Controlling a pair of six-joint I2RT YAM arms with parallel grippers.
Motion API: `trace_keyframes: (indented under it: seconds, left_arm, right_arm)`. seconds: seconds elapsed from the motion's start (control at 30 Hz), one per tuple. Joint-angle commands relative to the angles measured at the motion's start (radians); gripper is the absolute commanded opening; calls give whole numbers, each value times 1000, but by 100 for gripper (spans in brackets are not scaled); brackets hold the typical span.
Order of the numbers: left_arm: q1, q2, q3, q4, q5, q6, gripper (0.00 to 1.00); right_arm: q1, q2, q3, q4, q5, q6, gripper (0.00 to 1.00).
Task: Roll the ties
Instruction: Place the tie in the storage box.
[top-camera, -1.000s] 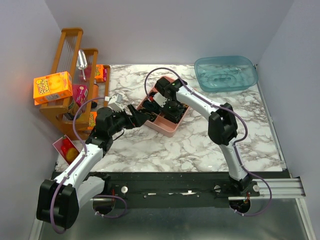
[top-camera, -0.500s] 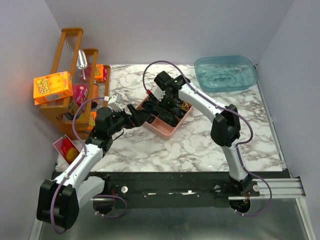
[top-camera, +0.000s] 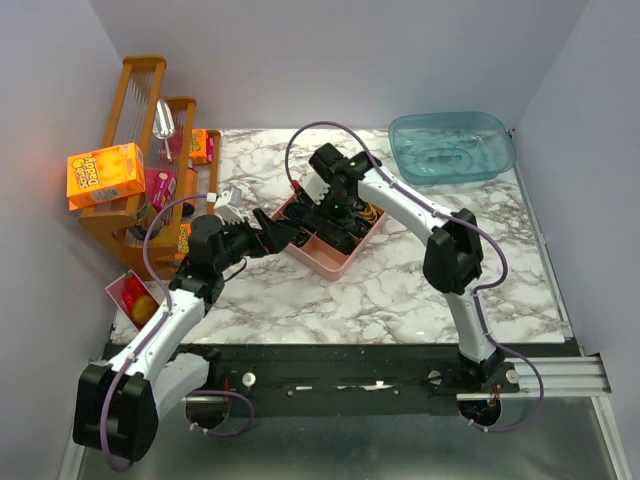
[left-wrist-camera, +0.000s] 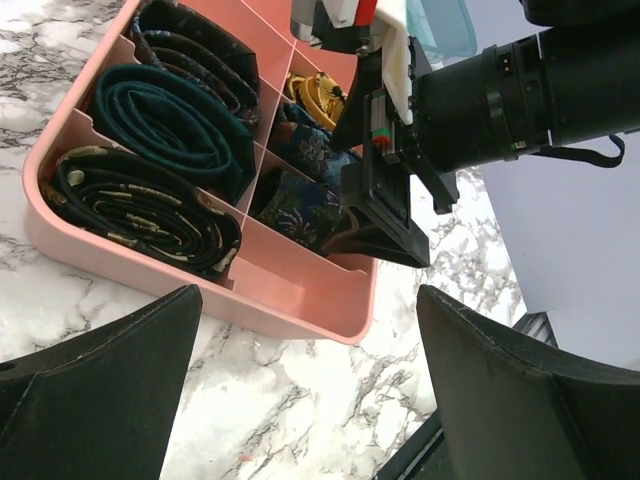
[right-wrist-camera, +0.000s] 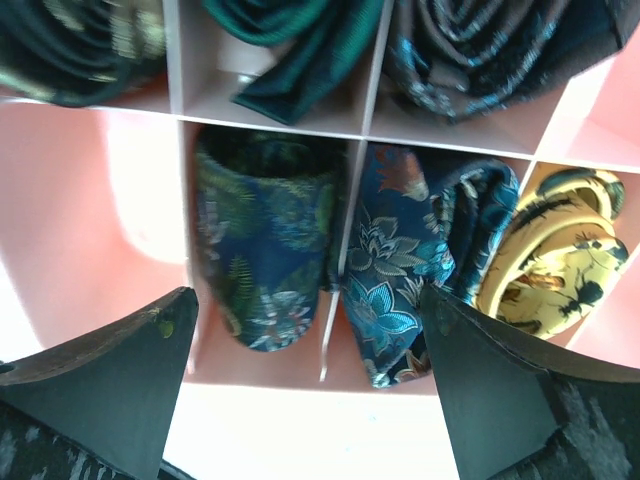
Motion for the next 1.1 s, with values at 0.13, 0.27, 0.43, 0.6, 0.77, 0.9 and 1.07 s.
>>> trace_keyframes:
  seconds: [0.13,0.27,0.43,0.6,0.77,0.9,1.07]
  left_arm:
    - [7,-47,13,-19,-12,31,99]
    - [7,-59,16,-30,-26,35,99]
    - [8,-74,21,-46,-42,43,99]
    - [10,-88,14,-50,-56,45,99]
    - [10,-87,10,-52,-56,42,99]
    - [10,-79,8,-47,-52,40,99]
    - [10,-85,8,-46,-50,34,99]
  right_arm:
    - [7,-177,-58,108,-173,36,100]
    - [9,-230,-122,157,-198,55,100]
    - [10,-254,-199,208,-267,79,100]
    - [18,-227,-245,215,-301,85,100]
    - [24,-209,-288,223,-319,91,100]
    - [25,-207,-329,249,-342,99,100]
    - [27,-172,-346,257,-328,105,100]
